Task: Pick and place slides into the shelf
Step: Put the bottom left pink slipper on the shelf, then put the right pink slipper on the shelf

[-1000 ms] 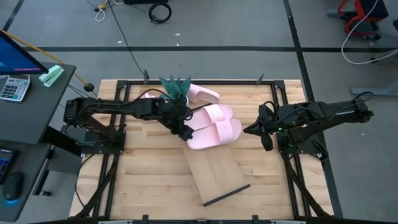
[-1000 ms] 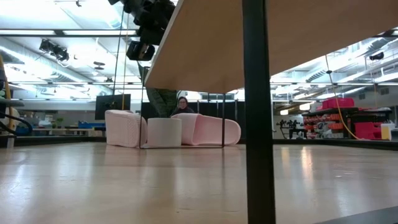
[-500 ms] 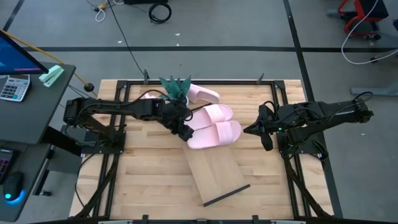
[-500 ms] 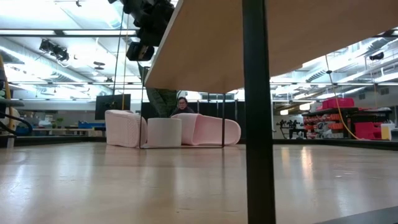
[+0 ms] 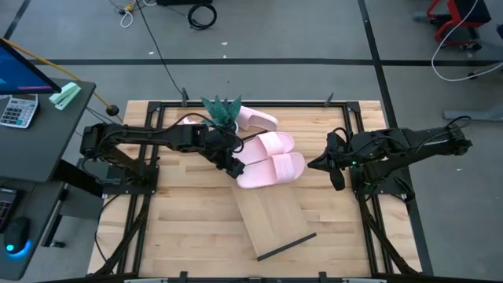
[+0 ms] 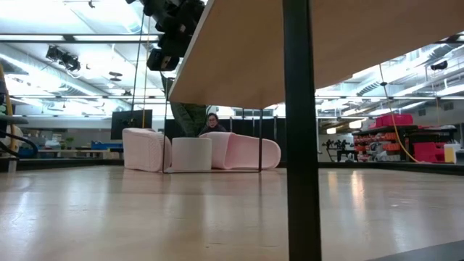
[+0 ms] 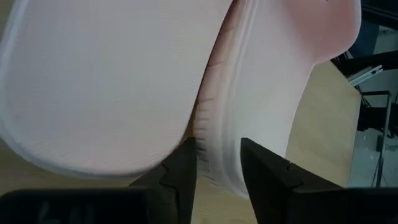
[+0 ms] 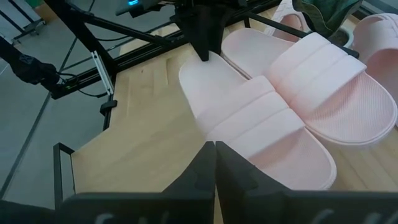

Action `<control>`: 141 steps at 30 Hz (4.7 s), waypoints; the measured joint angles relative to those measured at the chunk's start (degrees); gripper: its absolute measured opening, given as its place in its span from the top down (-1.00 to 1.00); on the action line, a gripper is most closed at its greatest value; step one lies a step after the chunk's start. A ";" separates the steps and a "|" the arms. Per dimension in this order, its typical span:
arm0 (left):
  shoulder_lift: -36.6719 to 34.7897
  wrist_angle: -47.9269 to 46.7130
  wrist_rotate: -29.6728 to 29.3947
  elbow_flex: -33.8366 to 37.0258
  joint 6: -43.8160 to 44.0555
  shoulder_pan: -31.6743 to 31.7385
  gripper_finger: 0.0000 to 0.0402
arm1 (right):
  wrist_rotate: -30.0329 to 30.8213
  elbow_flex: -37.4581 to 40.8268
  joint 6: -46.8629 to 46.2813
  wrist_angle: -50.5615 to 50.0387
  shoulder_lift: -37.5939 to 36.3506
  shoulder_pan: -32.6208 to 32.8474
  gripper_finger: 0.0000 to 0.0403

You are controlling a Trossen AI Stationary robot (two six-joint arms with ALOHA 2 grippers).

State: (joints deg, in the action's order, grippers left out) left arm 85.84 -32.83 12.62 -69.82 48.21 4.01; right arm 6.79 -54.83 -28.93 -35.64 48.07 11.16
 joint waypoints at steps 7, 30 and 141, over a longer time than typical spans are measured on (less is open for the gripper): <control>0.00 -0.34 0.01 0.00 -0.57 -0.02 0.18 | 0.01 0.00 0.07 0.01 0.00 0.00 0.95; -2.92 -7.87 0.71 -0.02 1.89 0.13 0.11 | 0.00 0.00 0.44 -1.25 -0.02 0.01 0.93; -17.99 -34.49 -24.41 0.02 -21.97 8.22 0.47 | -30.37 -41.29 31.37 -15.36 59.94 -52.52 0.36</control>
State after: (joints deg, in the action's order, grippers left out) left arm 67.85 -67.33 -11.79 -69.80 26.23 12.23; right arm -23.58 -96.12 2.44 -51.00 108.02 -41.36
